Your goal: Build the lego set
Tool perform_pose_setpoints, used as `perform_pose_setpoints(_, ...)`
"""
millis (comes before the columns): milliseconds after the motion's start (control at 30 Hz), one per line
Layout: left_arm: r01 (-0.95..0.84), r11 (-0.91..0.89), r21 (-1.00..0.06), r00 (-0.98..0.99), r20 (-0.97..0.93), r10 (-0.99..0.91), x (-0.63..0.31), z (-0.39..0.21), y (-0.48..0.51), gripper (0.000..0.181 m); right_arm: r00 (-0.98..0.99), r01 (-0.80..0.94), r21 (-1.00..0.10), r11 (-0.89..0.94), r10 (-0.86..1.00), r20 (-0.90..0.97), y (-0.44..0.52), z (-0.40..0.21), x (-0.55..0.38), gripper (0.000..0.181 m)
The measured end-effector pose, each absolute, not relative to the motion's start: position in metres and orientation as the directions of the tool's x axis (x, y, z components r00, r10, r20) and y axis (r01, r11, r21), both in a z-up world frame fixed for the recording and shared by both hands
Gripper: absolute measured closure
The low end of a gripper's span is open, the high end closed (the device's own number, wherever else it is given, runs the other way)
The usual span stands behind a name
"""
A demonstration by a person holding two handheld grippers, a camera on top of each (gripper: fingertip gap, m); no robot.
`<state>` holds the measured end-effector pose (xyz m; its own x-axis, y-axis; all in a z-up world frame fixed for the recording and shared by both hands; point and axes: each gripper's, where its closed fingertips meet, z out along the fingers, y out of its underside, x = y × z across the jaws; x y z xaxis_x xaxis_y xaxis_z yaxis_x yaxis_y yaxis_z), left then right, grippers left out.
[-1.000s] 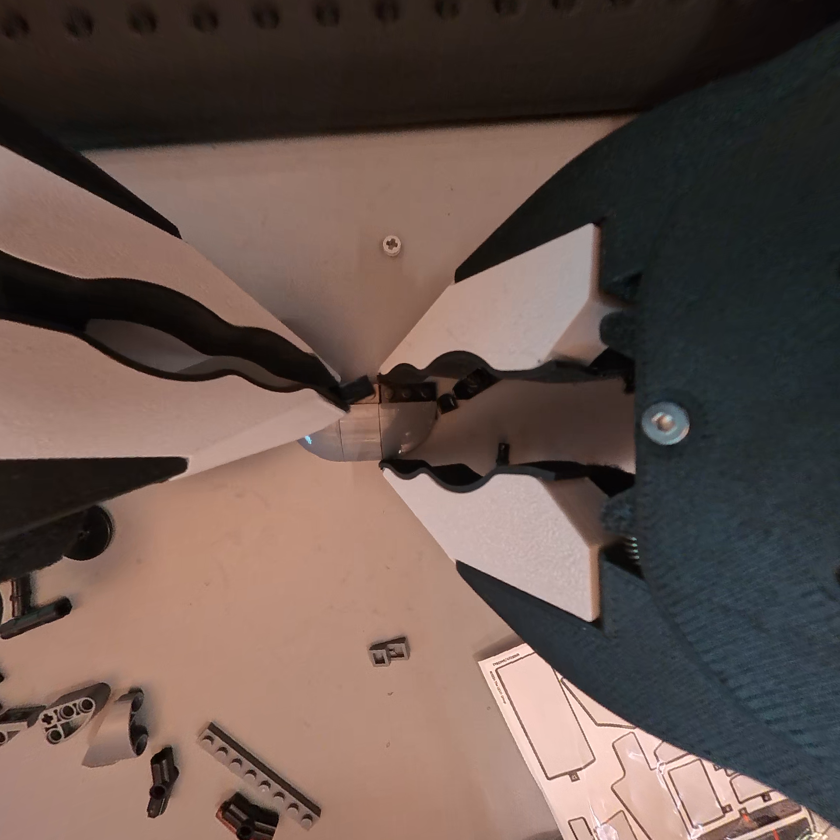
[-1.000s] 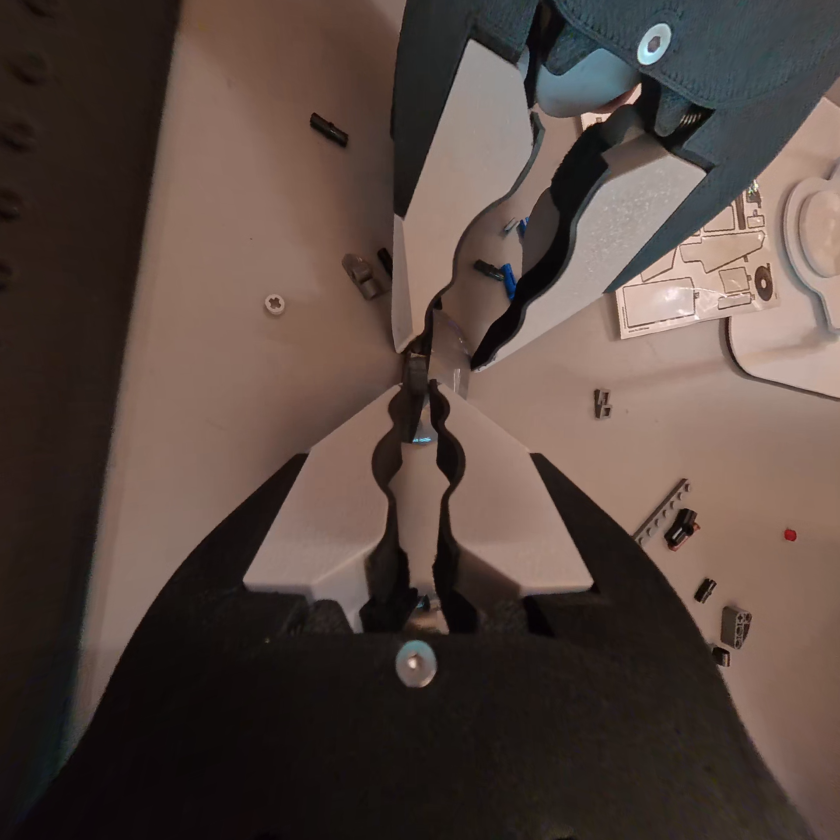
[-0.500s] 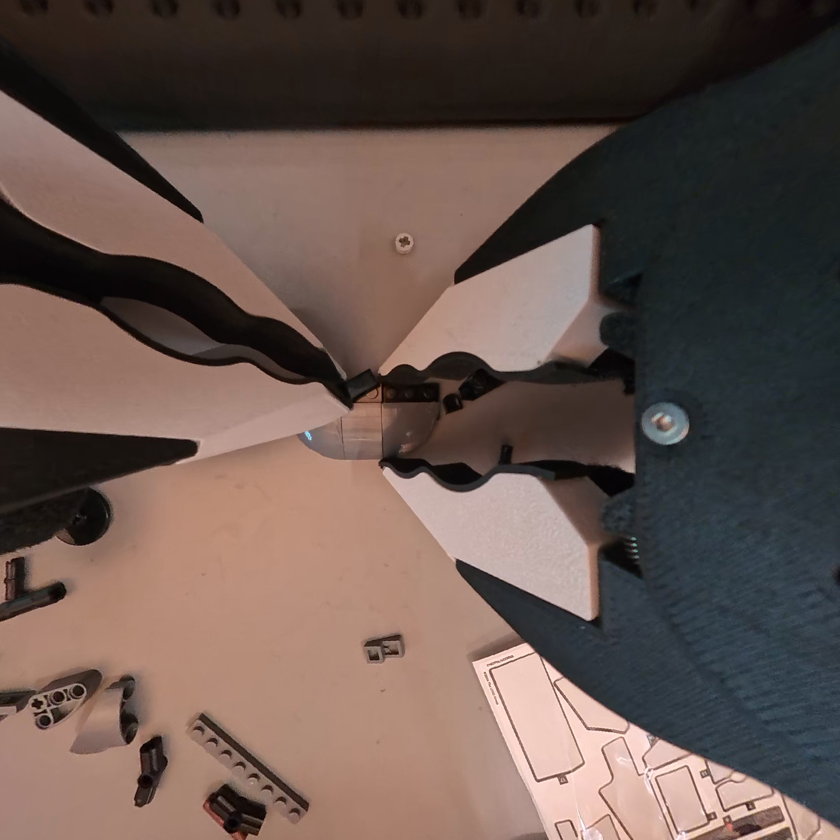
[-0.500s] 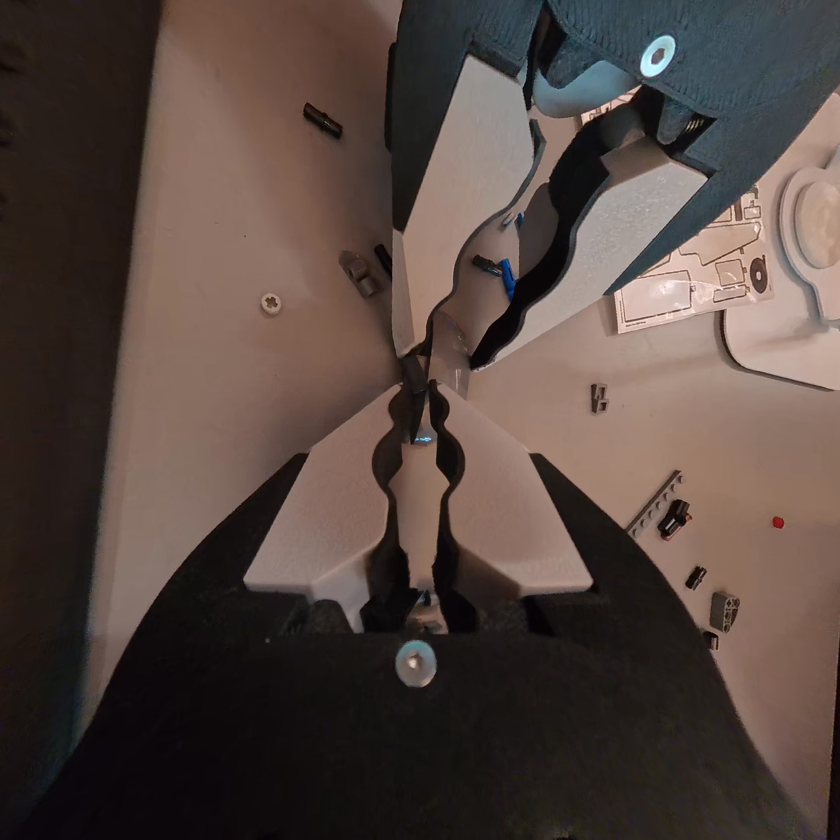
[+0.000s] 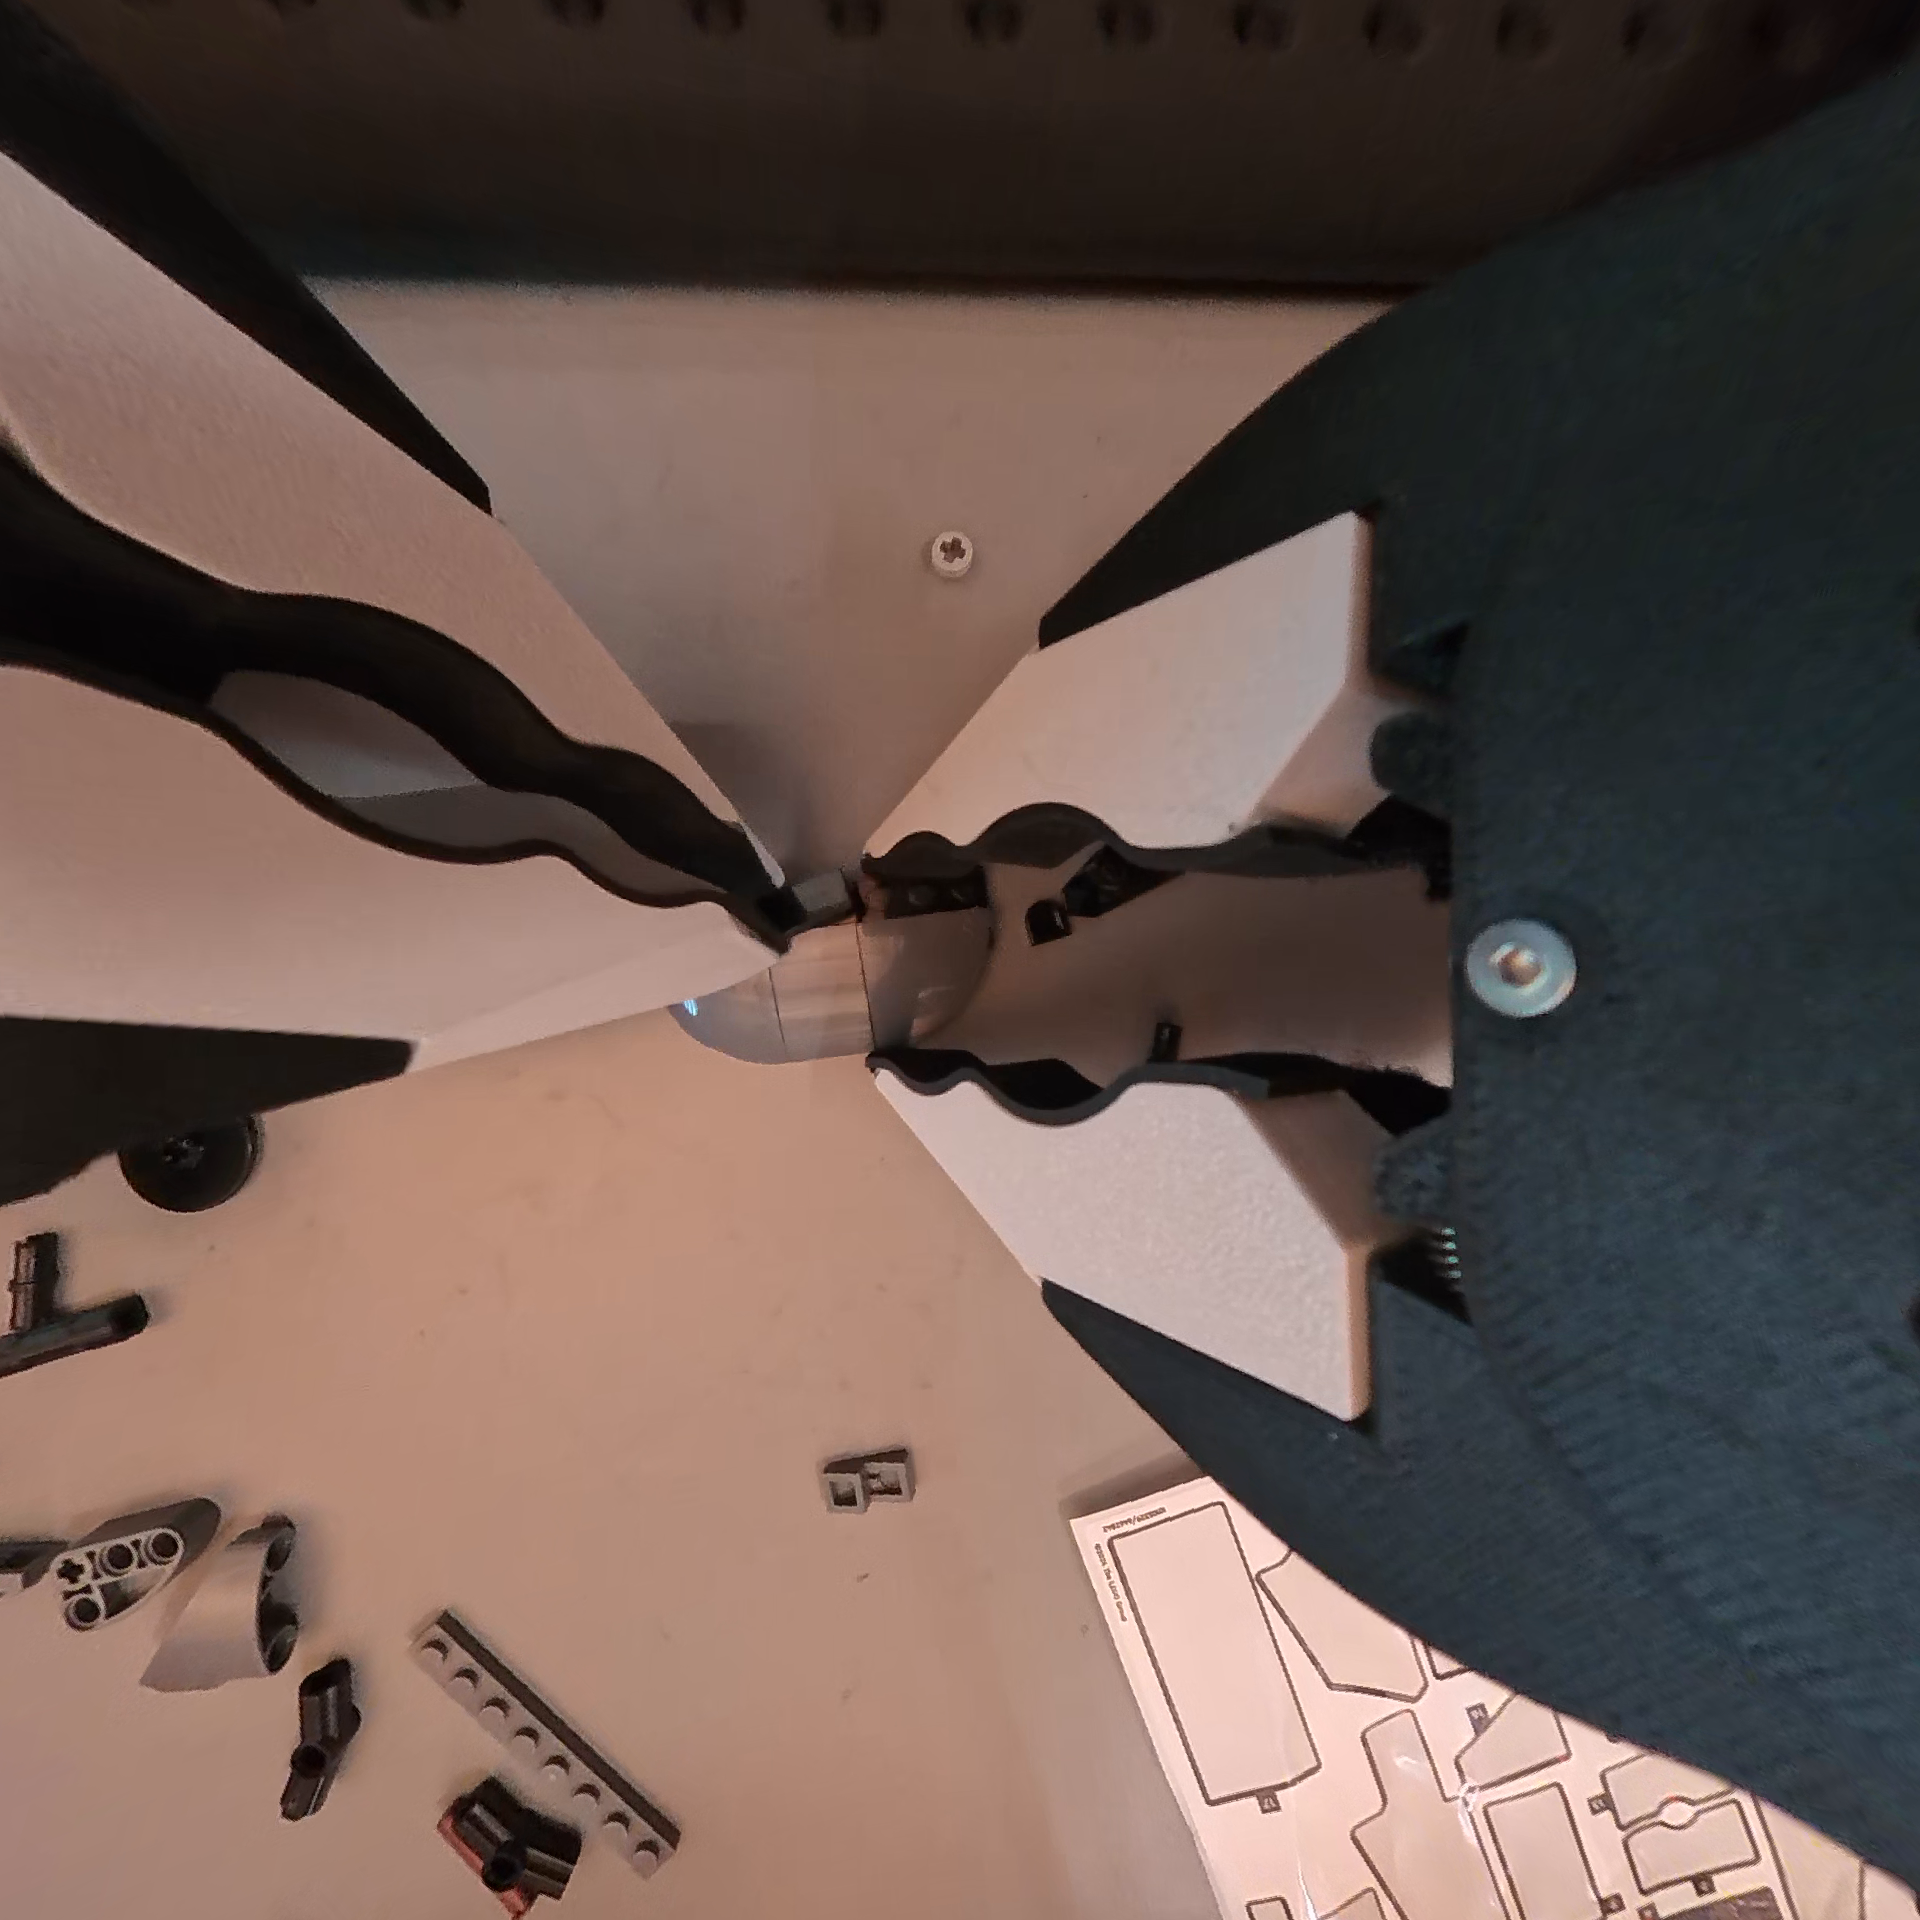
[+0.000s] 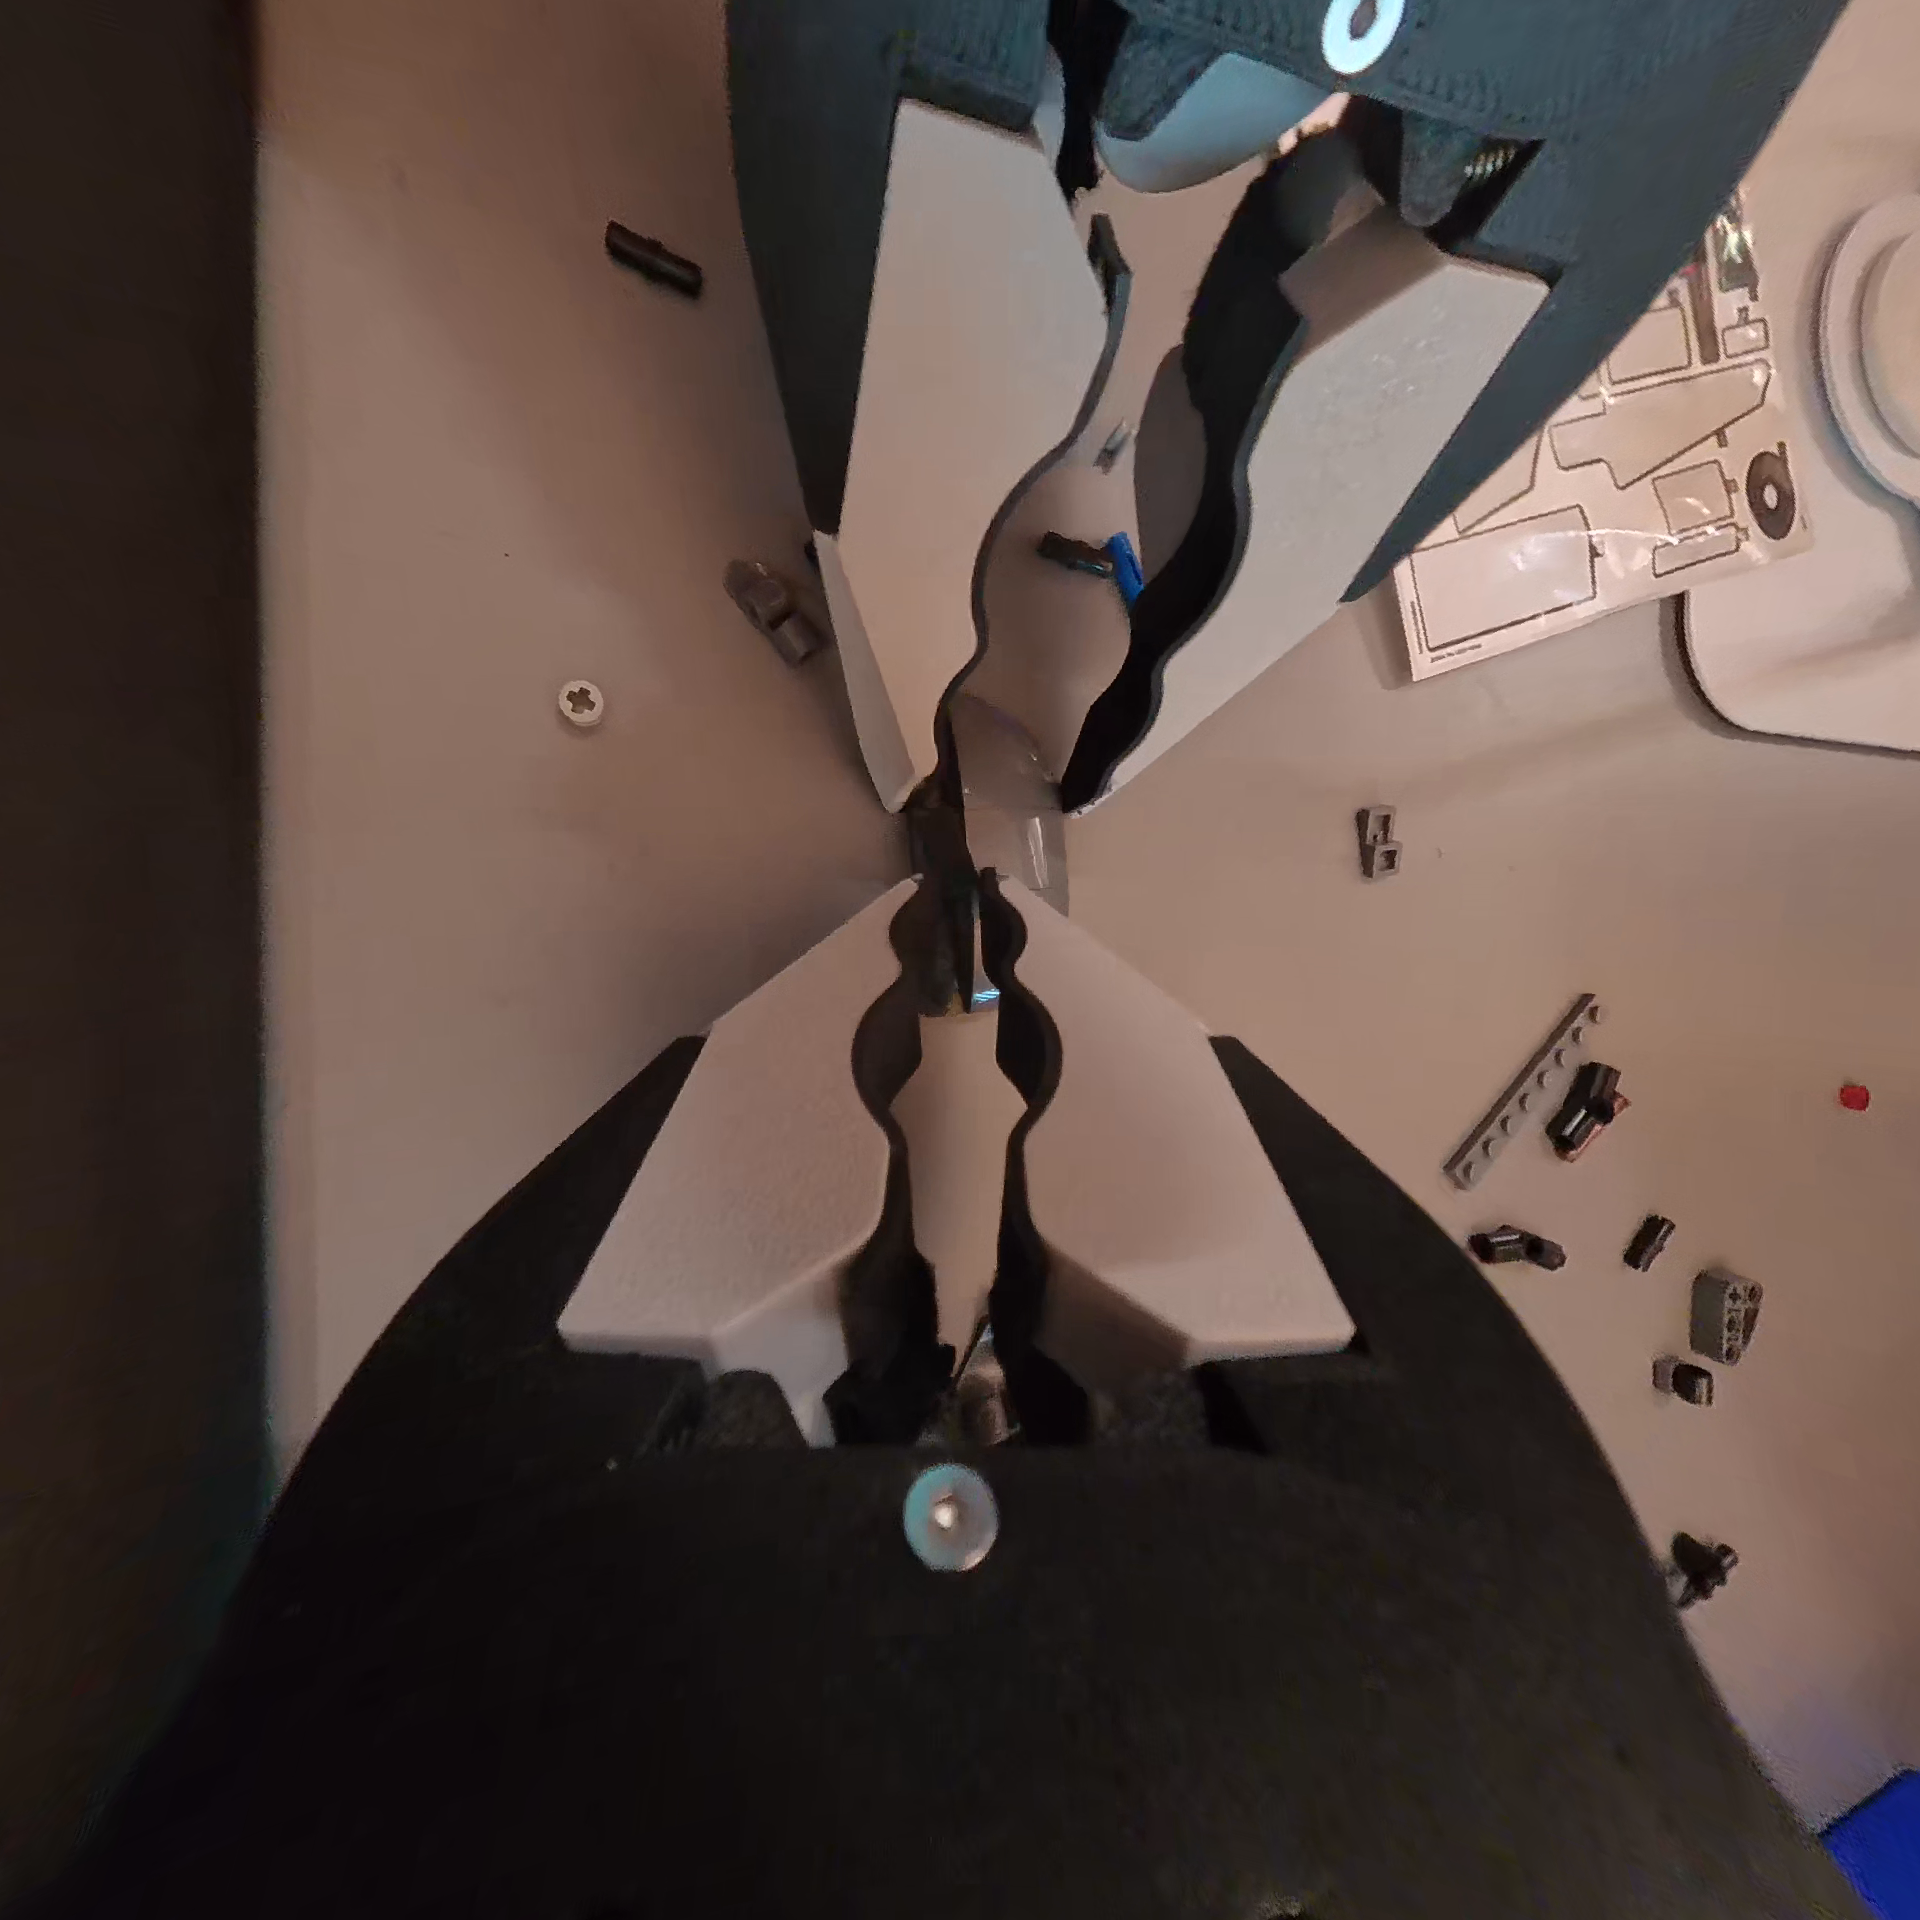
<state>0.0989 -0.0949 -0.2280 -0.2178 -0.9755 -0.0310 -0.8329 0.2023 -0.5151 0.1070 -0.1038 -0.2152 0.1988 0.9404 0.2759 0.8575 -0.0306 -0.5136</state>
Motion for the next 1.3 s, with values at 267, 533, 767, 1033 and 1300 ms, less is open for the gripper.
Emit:
perform_pose_setpoints(267, -0.835, 0.193, -0.516, -0.208, -0.029, -0.978, 0.0998, -0.2281, -0.0945, 0.149, 0.214, 0.866, -0.498, -0.048, 0.935, 0.282, -0.1035, -0.2153, 0.1081, 0.175)
perform_pose_setpoints(533, -0.836, 0.188, -0.515, -0.203, -0.028, -0.979, 0.1004, -0.2282, -0.094, 0.149, 0.21, 0.876, -0.48, -0.044, 0.931, 0.298, -0.104, -0.2156, 0.1091, 0.175)
perform_pose_setpoints(767, -0.835, 0.188, -0.517, -0.203, -0.028, -0.979, 0.101, -0.2282, -0.0941, 0.149, 0.211, 0.88, -0.472, -0.045, 0.929, 0.305, -0.1037, -0.2157, 0.1095, 0.175)
perform_pose_setpoints(1033, -0.833, 0.191, -0.518, -0.207, -0.028, -0.978, 0.1014, -0.2282, -0.0948, 0.151, 0.205, 0.883, -0.467, -0.038, 0.927, 0.313, -0.1037, -0.216, 0.1097, 0.174)
perform_pose_setpoints(1300, -0.832, 0.191, -0.521, -0.207, -0.027, -0.978, 0.1013, -0.2281, -0.0949, 0.151, 0.208, 0.882, -0.469, -0.041, 0.928, 0.309, -0.1036, -0.216, 0.11, 0.175)
